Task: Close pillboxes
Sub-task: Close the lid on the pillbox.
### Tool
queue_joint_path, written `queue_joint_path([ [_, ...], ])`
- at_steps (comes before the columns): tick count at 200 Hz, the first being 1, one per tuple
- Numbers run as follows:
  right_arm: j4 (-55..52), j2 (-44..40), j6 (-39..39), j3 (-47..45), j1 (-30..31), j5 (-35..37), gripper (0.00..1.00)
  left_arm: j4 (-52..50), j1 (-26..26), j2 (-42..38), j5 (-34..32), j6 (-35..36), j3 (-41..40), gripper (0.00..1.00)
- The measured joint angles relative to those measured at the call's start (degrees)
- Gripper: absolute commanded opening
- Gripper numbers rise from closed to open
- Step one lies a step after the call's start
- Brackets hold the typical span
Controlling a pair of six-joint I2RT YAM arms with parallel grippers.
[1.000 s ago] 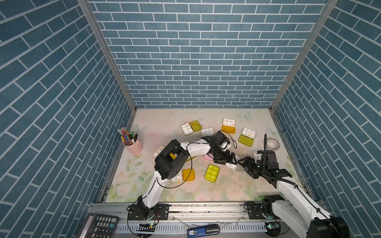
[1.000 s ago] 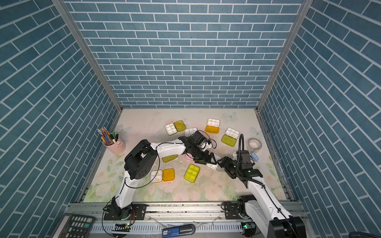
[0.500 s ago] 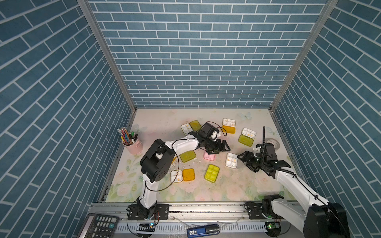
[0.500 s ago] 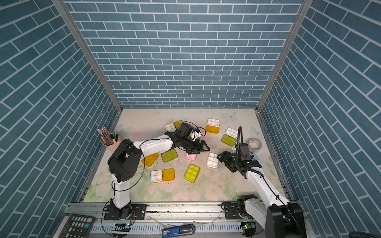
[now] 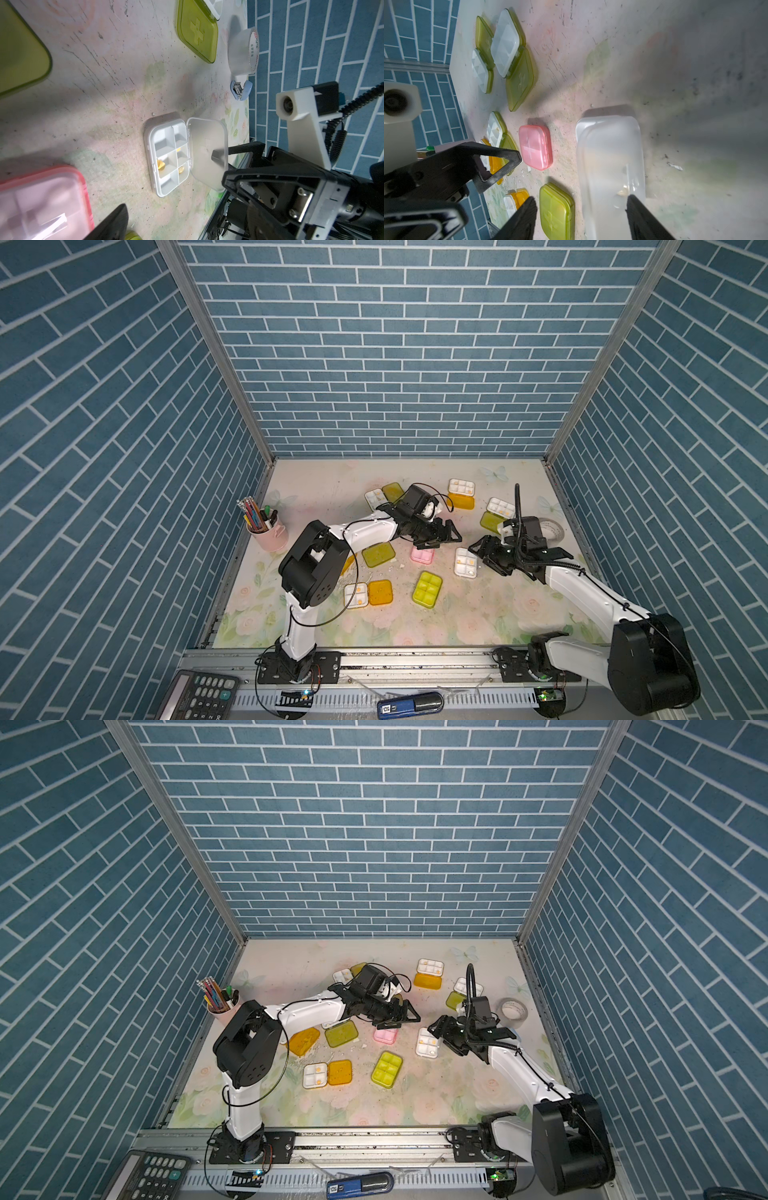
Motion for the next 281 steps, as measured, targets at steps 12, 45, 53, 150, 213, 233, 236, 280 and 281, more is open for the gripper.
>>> queue_joint_path([
  [12, 0.83, 1.88, 0.02, 0.68, 1.01, 0.0, 0.69, 0.02, 0.11, 0.0, -0.02, -0.02, -0.07, 0.91],
  [45, 1.44, 4.13, 0.04, 2.75, 2.19, 0.55, 0.63, -0.07, 1.14, -0.11, -1.14, -0.24, -1.09, 0.91],
  [53, 0.7, 4.35, -0.22, 3.56, 2.25, 1.27, 0.61, -0.2, 1.44, -0.13, -1.51, -0.28, -1.22, 0.91],
  [150, -19.02, 15.82, -12.35, 14.62, 5.57, 14.93, 0.61, -1.27, 4.35, -3.39, -8.07, -3.06, -4.24, 0.92],
  [213, -20.74, 19.98, -14.05, 17.73, 8.79, 15.72, 0.64, -2.51, 6.56, -5.05, -12.44, -4.9, -5.81, 0.93],
  [233, -20.76, 21.31, -14.4, 18.05, 9.31, 16.09, 0.64, -2.47, 6.64, -5.05, -12.44, -5.31, -5.9, 0.92],
  [236, -20.74, 21.46, -14.45, 18.05, 9.35, 16.11, 0.64, -2.47, 6.64, -5.05, -12.41, -5.42, -5.9, 0.92],
  [280, -20.74, 21.97, -14.86, 18.05, 9.68, 16.57, 0.64, -2.1, 6.64, -5.05, -12.24, -5.79, -5.9, 0.92],
  [281, -20.74, 21.97, -14.86, 18.05, 9.68, 16.57, 0.64, -2.1, 6.64, -5.05, -12.24, -5.79, -5.9, 0.92],
])
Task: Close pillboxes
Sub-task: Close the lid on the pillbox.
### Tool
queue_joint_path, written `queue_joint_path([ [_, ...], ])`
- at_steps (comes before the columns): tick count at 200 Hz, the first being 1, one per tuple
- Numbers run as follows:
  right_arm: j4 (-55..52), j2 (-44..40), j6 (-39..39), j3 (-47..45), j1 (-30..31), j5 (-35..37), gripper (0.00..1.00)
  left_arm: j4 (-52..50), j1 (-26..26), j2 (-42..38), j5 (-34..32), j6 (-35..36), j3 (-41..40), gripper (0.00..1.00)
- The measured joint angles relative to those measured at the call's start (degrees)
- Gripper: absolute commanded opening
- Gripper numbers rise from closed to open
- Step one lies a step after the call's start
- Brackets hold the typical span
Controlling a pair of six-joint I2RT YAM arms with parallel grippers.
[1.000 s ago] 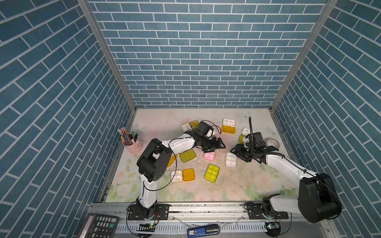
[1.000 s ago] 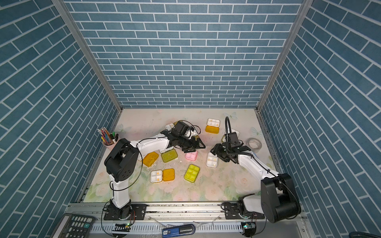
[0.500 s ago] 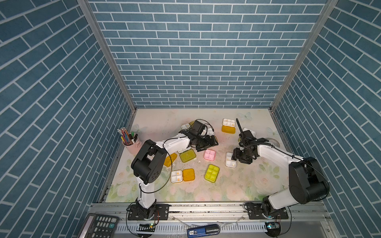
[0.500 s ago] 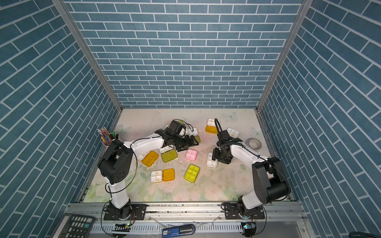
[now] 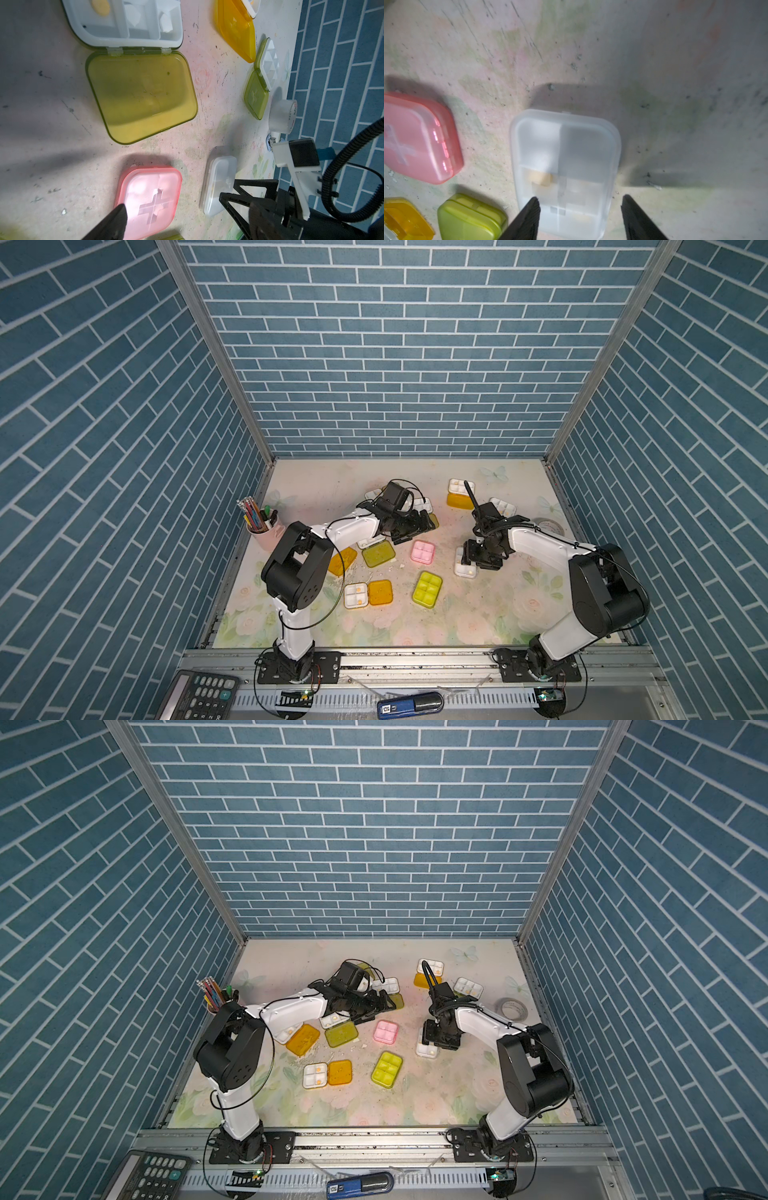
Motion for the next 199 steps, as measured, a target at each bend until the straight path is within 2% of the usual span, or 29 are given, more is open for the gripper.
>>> queue_joint_path([
  [90, 0.22, 0.61, -0.2, 0.5, 1.4, 2.36, 0.63, 0.04, 0.0, 0.0, 0.07, -0.2, 0.0, 0.93],
  [150, -0.5, 3.17, -0.09, 3.89, 2.19, 4.44, 0.72, 0.13, 0.11, 0.0, 0.07, -0.17, 0.0, 0.93],
  [199, -0.2, 7.91, 0.07, 8.59, 2.43, 5.64, 0.74, 0.42, 0.55, -0.04, 0.04, -0.15, 0.0, 0.92],
])
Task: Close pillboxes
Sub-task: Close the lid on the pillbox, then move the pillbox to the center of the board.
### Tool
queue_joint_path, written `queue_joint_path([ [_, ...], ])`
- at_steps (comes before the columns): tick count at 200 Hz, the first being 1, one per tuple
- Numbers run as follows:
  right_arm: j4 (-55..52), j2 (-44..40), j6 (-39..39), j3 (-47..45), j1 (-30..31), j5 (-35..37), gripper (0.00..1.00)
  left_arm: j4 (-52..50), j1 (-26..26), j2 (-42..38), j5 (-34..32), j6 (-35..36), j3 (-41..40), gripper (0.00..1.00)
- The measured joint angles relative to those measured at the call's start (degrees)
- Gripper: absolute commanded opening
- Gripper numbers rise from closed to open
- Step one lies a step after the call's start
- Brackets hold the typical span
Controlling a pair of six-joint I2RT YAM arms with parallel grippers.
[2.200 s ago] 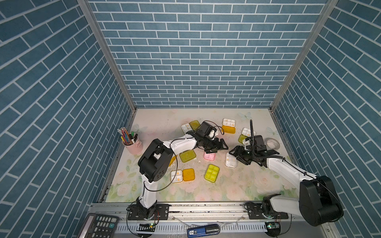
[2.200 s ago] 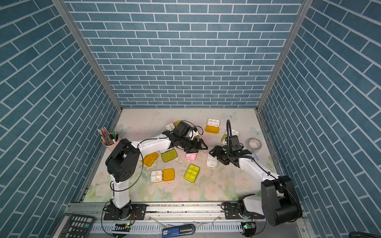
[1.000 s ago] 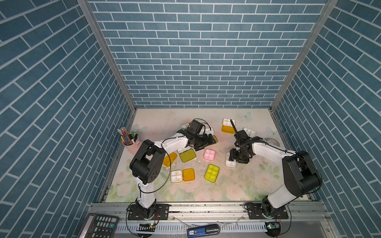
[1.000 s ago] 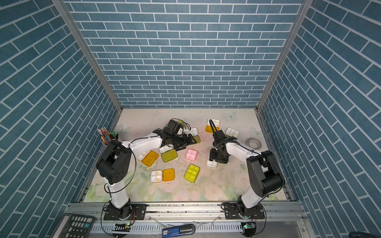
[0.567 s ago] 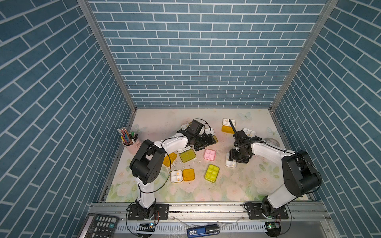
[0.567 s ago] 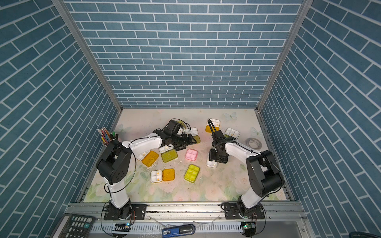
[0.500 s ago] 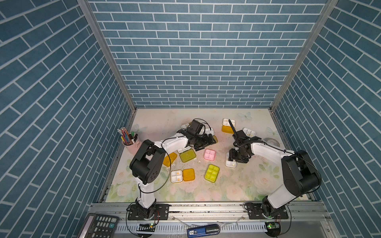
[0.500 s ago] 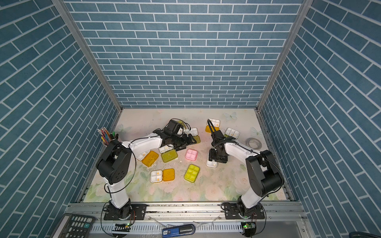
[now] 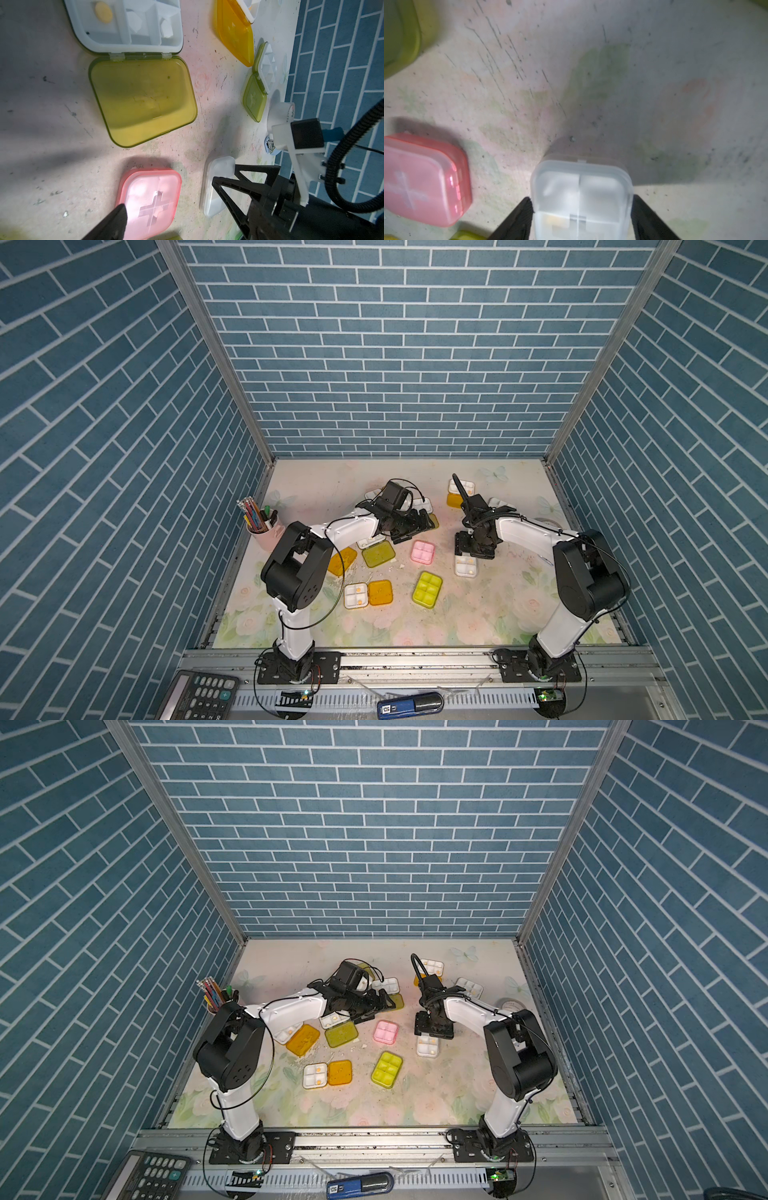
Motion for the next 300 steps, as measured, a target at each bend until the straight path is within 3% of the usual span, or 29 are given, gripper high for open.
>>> queue_joint_path([
  [54, 0.74, -0.46, 0.96, -0.11, 1.79, 2.71, 0.69, 0.04, 0.33, -0.59, 0.0, 0.0, -0.17, 0.93],
  [94, 4.66, -4.31, 2.67, -5.27, 2.45, 2.16, 0.67, 0.42, 0.33, -0.59, 0.0, 0.0, -0.42, 0.92],
  [172, 2.75, -5.51, 3.23, -6.54, 4.04, 2.71, 0.8, 0.5, 0.33, -0.59, 0.13, 0.02, -0.52, 0.92],
  [230, 2.1, -0.31, 2.27, -3.65, 4.07, 4.94, 0.72, 0.72, 0.33, -0.59, 0.5, 0.02, -0.52, 0.92],
  [300, 4.04, -5.2, 3.43, -9.07, 5.07, 4.94, 0.64, 0.76, 0.33, -0.59, 0.55, 0.48, -0.52, 0.93],
])
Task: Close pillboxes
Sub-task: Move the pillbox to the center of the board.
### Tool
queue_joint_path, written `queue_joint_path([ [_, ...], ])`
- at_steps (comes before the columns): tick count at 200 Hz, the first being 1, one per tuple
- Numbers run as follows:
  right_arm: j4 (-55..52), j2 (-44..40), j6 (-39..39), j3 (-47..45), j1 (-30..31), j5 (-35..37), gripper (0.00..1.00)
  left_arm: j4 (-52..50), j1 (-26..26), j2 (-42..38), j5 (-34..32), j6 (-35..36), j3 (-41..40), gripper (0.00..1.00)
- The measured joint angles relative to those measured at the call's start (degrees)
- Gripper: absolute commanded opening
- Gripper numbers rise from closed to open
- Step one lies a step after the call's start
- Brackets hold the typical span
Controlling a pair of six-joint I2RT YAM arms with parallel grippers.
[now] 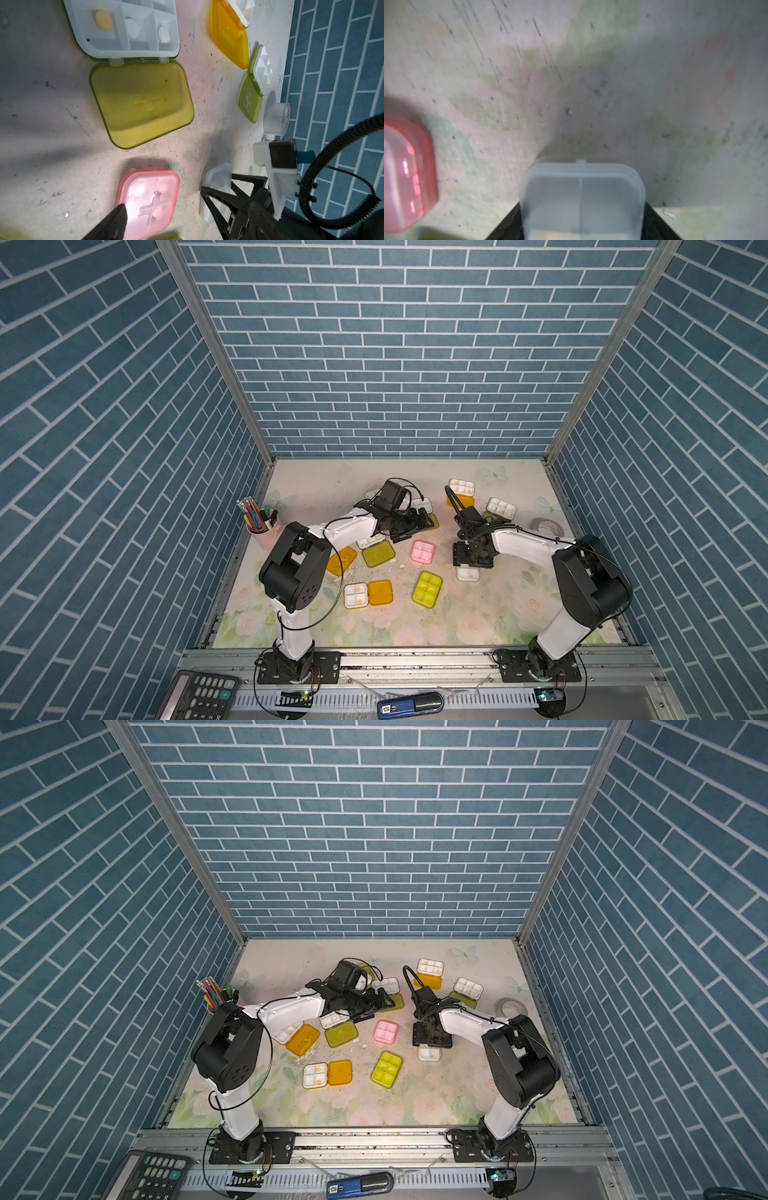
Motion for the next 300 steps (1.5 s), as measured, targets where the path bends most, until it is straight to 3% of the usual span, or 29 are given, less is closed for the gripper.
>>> queue_joint_path([
  [58, 1.16, -10.64, 6.71, -9.77, 7.21, -2.14, 0.63, -0.17, 0.0, 0.0, -0.09, 0.44, 0.0, 0.93],
  [116, 1.86, -11.76, 11.23, -11.63, 14.03, -2.36, 0.71, -0.17, 0.0, 0.0, -0.09, 0.46, 0.0, 0.92],
  [168, 2.67, -11.61, 11.98, -10.86, 14.29, -2.93, 0.78, -0.13, 0.0, 0.0, 0.07, 0.44, 0.0, 0.92],
  [300, 2.29, -12.63, 10.6, -7.39, 14.38, -6.99, 0.76, -0.04, -0.02, 0.0, 1.66, 0.44, 0.0, 0.93],
])
